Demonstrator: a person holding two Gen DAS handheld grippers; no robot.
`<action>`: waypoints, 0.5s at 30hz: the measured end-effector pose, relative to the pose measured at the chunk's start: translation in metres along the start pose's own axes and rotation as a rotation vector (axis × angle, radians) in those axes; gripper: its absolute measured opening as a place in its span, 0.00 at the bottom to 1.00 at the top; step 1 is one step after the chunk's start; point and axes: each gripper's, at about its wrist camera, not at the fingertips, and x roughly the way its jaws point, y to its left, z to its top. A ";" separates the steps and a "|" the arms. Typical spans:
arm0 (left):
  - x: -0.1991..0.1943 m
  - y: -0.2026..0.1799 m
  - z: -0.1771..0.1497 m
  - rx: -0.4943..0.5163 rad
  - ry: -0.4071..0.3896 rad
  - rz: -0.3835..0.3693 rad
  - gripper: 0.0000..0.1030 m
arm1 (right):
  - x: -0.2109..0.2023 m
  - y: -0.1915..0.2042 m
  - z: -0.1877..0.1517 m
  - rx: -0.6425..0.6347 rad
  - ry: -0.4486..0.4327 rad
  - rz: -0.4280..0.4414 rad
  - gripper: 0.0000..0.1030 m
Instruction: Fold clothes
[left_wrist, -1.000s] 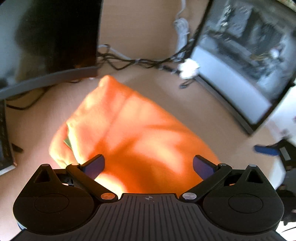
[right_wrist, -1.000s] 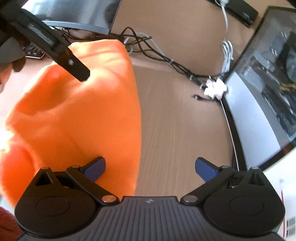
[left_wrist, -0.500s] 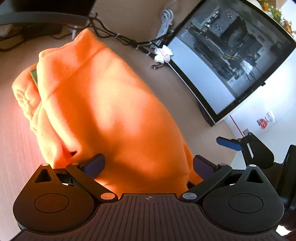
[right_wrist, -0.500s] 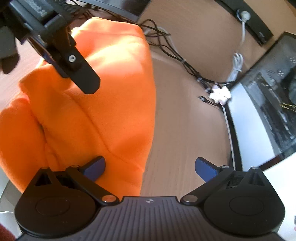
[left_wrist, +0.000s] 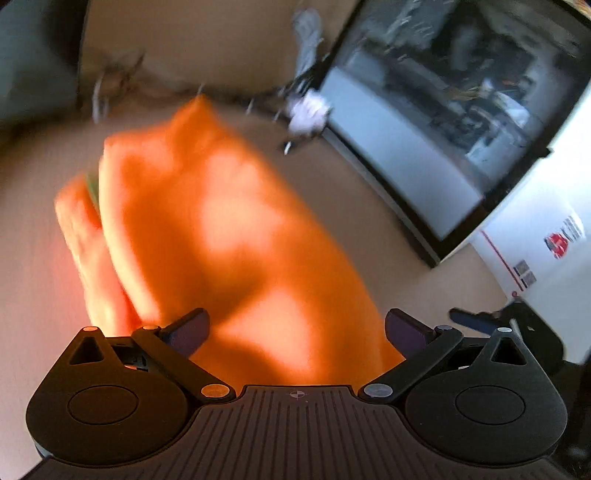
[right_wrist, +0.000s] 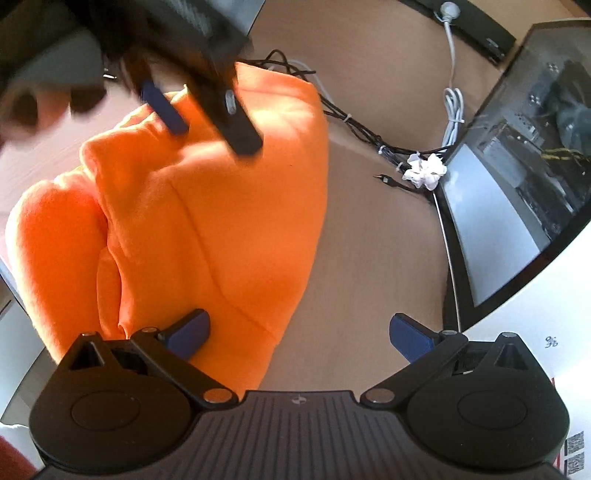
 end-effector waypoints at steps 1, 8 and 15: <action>-0.006 -0.002 0.006 0.022 -0.039 0.014 1.00 | 0.000 -0.001 0.000 -0.002 0.000 0.001 1.00; 0.037 0.043 0.044 -0.130 -0.069 0.206 1.00 | 0.000 -0.005 0.000 -0.015 0.002 0.006 1.00; 0.045 0.051 0.032 -0.140 -0.042 0.219 1.00 | -0.012 -0.024 0.007 -0.030 0.014 0.074 1.00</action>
